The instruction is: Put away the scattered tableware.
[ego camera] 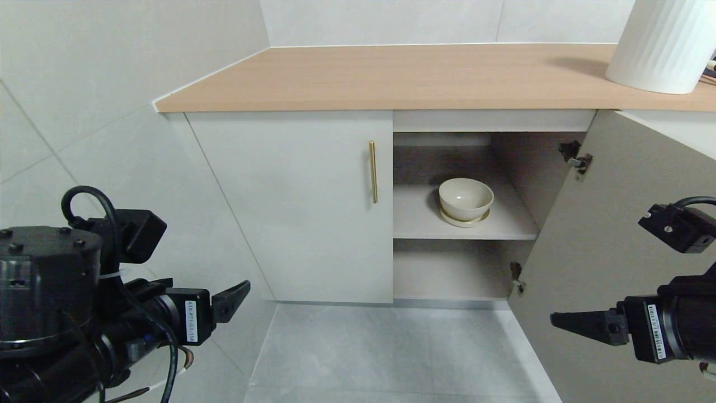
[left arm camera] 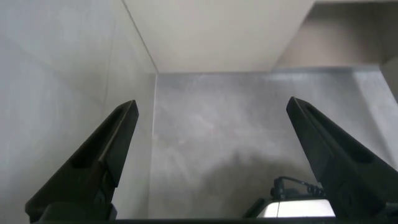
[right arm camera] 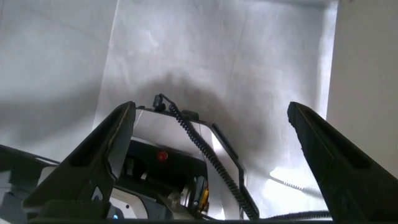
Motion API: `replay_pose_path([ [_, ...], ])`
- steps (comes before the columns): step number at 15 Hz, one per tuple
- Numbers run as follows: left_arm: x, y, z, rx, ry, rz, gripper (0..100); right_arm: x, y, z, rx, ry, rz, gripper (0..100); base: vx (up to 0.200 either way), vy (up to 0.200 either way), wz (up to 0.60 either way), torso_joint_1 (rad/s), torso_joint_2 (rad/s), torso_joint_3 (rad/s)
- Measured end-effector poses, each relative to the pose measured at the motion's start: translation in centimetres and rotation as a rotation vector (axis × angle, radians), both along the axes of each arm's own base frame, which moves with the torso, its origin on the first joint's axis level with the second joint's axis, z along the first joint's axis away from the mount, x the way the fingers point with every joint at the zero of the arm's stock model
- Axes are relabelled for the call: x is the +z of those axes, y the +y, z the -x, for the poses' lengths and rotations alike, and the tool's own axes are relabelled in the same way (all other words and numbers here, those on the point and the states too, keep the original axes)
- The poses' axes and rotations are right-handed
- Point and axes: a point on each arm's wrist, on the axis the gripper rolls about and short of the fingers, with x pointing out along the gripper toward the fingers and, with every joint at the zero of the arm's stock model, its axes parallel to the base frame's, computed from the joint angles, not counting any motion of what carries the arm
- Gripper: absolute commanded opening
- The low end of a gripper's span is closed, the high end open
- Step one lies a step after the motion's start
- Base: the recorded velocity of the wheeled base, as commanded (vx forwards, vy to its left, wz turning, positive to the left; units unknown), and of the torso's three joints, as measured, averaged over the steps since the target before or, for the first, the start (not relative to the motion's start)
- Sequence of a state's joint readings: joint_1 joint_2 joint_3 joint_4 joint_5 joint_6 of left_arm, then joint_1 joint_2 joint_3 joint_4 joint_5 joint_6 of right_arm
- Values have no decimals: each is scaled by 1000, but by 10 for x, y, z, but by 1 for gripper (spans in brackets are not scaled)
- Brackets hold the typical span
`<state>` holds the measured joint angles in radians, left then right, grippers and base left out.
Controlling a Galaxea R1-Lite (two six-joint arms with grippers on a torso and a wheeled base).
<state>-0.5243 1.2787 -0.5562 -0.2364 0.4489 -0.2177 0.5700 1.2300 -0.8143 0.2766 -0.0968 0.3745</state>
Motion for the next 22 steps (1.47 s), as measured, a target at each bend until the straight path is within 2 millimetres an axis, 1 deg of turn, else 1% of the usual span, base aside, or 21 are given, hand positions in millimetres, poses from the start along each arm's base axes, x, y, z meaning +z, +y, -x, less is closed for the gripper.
replay_pose_path([
  [5, -2, 0, 1, -1, 6, -3, 100, -1, 0, 0, 3, 2, 1, 100, -200, 0, 0, 4, 2, 0],
  [17, -6, 0, 2, -7, 20, -11, 100, -2, 0, 1, 1, 5, 5, 100, 0, 0, 0, 0, 0, 0],
  [22, -7, 0, 1, -3, 24, -16, 100, -3, -1, 2, -1, 7, 9, 100, 0, -200, 0, 5, 2, -1],
])
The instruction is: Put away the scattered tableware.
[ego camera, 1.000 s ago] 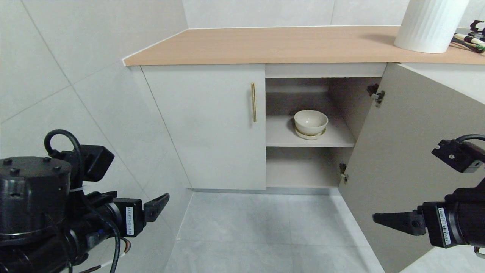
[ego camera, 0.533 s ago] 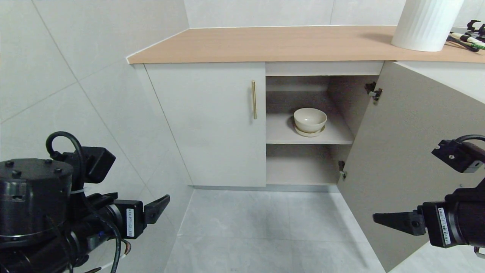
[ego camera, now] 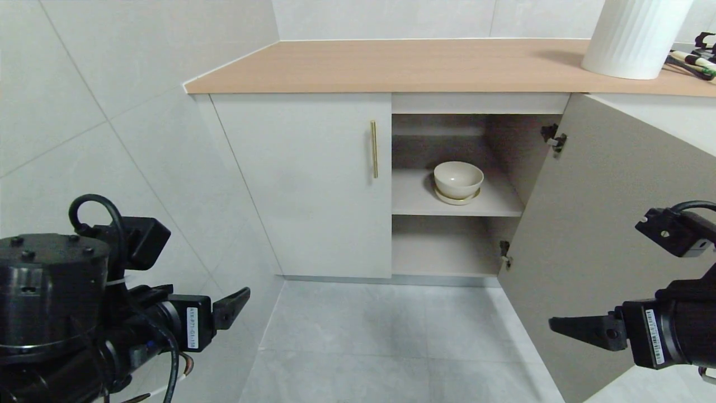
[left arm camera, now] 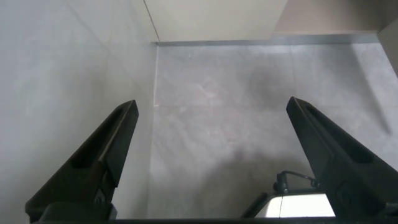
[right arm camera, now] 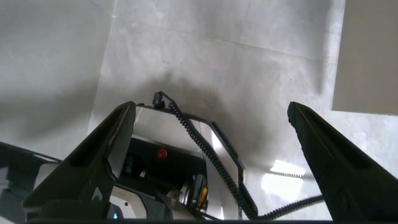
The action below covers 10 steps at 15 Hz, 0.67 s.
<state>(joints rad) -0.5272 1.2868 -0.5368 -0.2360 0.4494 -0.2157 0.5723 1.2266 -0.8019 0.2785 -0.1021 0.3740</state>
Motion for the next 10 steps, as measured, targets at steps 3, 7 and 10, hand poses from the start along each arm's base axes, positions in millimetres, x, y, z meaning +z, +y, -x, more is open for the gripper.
replay_pose_path([
  [3, -1, 0, 0, -1, 2, -1, 100, -3, -2, 3, -11, 19, 29, 100, 0, -200, 0, -1, 6, 5],
  [7, -2, -1, -2, -2, 9, -4, 100, -4, -7, 10, 1, 90, 92, 100, 0, -200, 0, 6, 0, 1],
  [10, -4, -1, -2, -3, 17, -8, 100, 0, -11, 16, 10, 136, 132, 100, 0, 0, 0, 0, 0, 0],
])
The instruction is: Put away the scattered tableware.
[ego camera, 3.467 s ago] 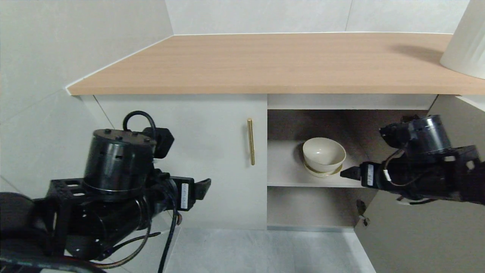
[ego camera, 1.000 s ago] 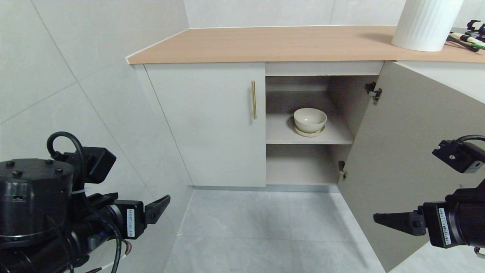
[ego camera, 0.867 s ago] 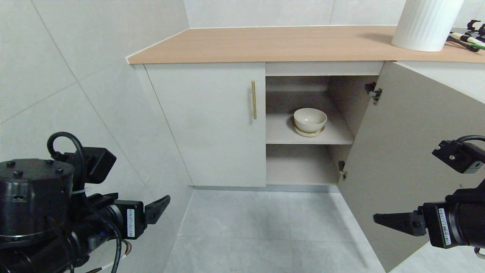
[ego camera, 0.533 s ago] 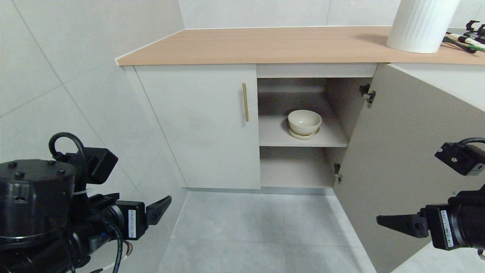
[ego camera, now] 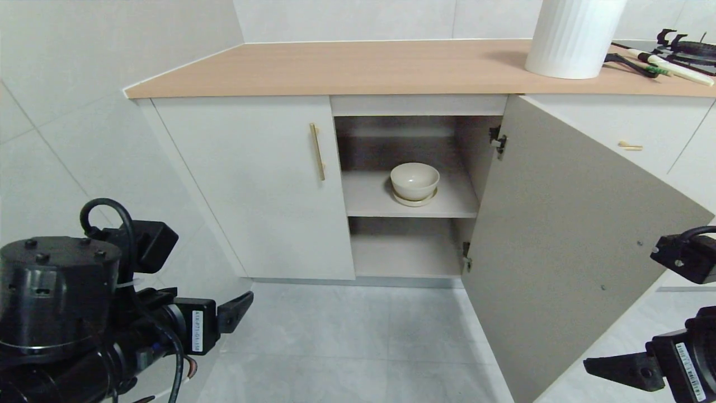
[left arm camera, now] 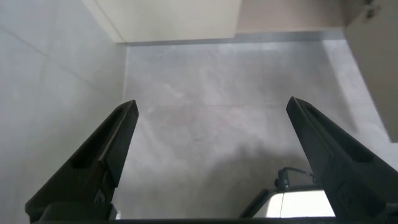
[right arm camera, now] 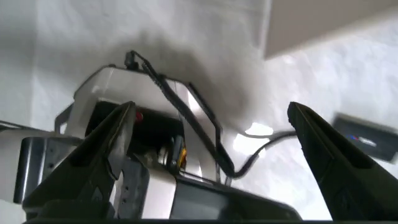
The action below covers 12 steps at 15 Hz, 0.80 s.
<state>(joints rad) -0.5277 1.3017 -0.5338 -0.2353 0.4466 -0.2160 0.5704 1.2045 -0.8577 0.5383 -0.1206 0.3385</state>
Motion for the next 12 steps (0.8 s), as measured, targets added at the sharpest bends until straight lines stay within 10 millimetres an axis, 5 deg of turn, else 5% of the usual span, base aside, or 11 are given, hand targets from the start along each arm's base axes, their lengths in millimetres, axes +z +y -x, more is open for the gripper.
replay_pose_path([
  [12, -1, 0, 0, 0, 2, -1, 100, 67, -54, 52, -195, -271, 89, 100, 0, 0, 0, 0, 0, 0],
])
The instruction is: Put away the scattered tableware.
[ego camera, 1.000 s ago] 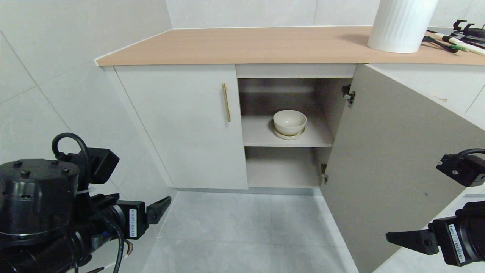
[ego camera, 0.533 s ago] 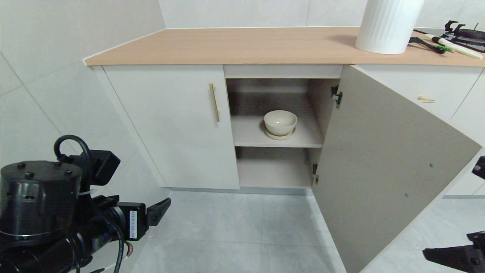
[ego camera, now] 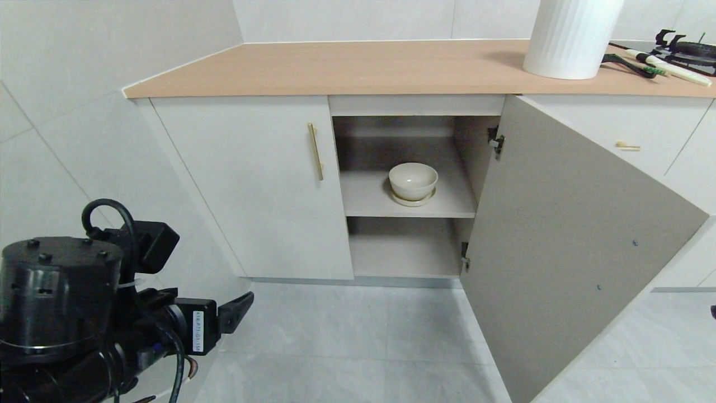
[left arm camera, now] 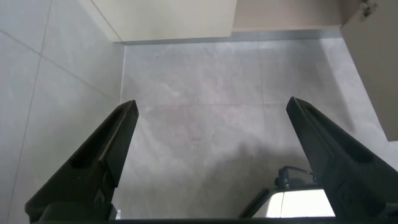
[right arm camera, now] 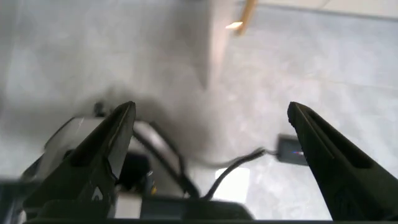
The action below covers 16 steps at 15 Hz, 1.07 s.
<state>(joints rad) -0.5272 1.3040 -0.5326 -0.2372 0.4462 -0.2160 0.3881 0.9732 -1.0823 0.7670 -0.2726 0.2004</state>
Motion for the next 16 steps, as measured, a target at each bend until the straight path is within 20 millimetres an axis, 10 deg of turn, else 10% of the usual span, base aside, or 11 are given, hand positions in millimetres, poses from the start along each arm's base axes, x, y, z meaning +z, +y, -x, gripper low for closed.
replay_pose_path([
  [4, 0, 0, 0, -2, 2, 0, 100, 2, -15, -17, -195, -27, 44, 100, 0, 0, 0, 0, 0, 0],
  [9, 0, 0, 0, -2, 2, 0, 100, -19, -35, -90, -364, -122, 11, 100, 0, 0, 0, 0, 0, 0],
  [16, -1, -1, -1, -3, 7, -3, 100, -55, -36, -131, -280, -30, -191, 100, 0, 0, 0, 0, 0, 0],
])
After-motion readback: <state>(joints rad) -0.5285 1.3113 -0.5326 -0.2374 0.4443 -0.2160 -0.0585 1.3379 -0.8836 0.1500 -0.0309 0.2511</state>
